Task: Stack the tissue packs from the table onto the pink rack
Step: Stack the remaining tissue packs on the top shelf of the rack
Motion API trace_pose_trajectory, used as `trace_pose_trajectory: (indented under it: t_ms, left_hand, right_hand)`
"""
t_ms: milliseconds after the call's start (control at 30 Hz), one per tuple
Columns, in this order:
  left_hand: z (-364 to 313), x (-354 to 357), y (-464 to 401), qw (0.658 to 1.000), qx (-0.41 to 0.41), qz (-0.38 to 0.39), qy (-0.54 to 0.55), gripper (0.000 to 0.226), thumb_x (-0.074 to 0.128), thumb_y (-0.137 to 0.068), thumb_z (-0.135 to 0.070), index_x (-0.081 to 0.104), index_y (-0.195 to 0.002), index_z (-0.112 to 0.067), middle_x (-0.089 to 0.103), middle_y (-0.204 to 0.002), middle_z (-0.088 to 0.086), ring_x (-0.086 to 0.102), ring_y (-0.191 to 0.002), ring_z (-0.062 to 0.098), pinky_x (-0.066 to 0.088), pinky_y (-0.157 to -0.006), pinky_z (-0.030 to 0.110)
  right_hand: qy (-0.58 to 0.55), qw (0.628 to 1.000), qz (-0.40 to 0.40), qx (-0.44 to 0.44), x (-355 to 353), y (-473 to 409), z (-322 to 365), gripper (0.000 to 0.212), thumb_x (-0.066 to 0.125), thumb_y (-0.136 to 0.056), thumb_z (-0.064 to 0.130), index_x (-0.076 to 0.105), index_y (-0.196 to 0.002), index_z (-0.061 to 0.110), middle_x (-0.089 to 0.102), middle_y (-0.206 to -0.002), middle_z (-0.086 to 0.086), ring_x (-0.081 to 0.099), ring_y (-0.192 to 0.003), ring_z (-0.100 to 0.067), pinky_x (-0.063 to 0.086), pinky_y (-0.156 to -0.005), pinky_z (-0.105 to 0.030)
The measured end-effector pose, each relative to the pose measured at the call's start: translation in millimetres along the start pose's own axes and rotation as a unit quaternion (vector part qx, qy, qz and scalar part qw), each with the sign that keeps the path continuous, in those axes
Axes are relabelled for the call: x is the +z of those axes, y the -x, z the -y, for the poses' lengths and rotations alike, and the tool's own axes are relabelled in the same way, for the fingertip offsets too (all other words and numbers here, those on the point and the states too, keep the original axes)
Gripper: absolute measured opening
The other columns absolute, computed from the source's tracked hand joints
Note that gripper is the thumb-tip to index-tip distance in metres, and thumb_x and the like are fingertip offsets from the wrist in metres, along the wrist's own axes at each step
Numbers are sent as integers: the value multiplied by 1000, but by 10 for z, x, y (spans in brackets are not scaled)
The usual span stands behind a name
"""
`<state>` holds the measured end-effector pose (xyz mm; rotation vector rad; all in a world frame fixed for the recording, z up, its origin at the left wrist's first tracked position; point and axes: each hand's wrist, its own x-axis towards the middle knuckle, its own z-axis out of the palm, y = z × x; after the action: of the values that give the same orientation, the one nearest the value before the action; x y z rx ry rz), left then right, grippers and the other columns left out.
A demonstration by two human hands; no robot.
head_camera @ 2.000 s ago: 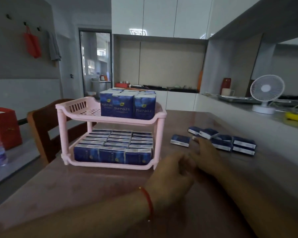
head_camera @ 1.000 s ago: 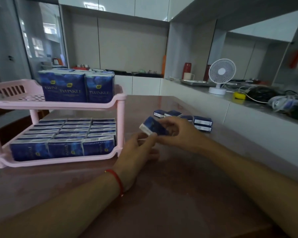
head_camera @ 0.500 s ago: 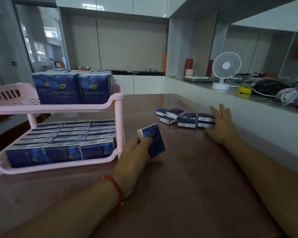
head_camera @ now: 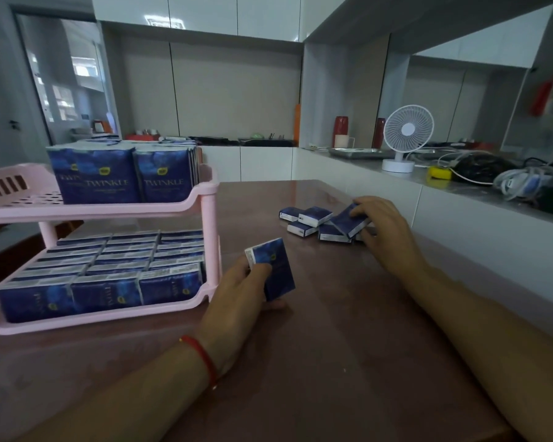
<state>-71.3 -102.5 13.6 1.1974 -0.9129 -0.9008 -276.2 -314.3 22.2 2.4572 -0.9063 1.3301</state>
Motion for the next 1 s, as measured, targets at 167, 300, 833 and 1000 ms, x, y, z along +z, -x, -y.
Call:
trace_pose_trajectory:
  t_ms: [167,300,833,1000]
  left_hand:
    - [-1,-11,15,1000,18,1,-2,22,46,-103,-13,60,-101,-31,69,-93,-6,71,-86,16,63,-73,36]
    - [45,-43,-7,999,35,-14,-32,16,51,-101,-22,59,-107,-35,69,-111,0,69,-102,20,60,-87,44]
    - [73,-61,-17,994,66,60,-62,42,69,-88,-5,59,-127,-18,73,-112,5,71,-102,19,60,-88,37]
    - [138,-111,-48,990,82,48,-100,57,78,-80,-6,56,-129,-24,72,-114,-1,71,-102,15,59,-91,44]
  right_hand:
    - [-112,994,6,-12,-180,-89,584,44,74,-78,0,57,-116,14,64,-118,3,60,-109,-14,52,-89,-29]
    - [-274,960,52,39,-287,-153,862,57,83,-75,8,46,-119,13,72,-113,6,67,-108,-7,54,-91,-24]
    - [-426,854,278,113,-274,-48,931,42,73,-86,14,61,-126,22,72,-104,-10,70,-97,-35,56,-80,-61]
    - [-424,859,264,112,-297,-58,936,41,75,-85,15,63,-123,22,72,-106,-5,72,-97,-29,60,-77,-55]
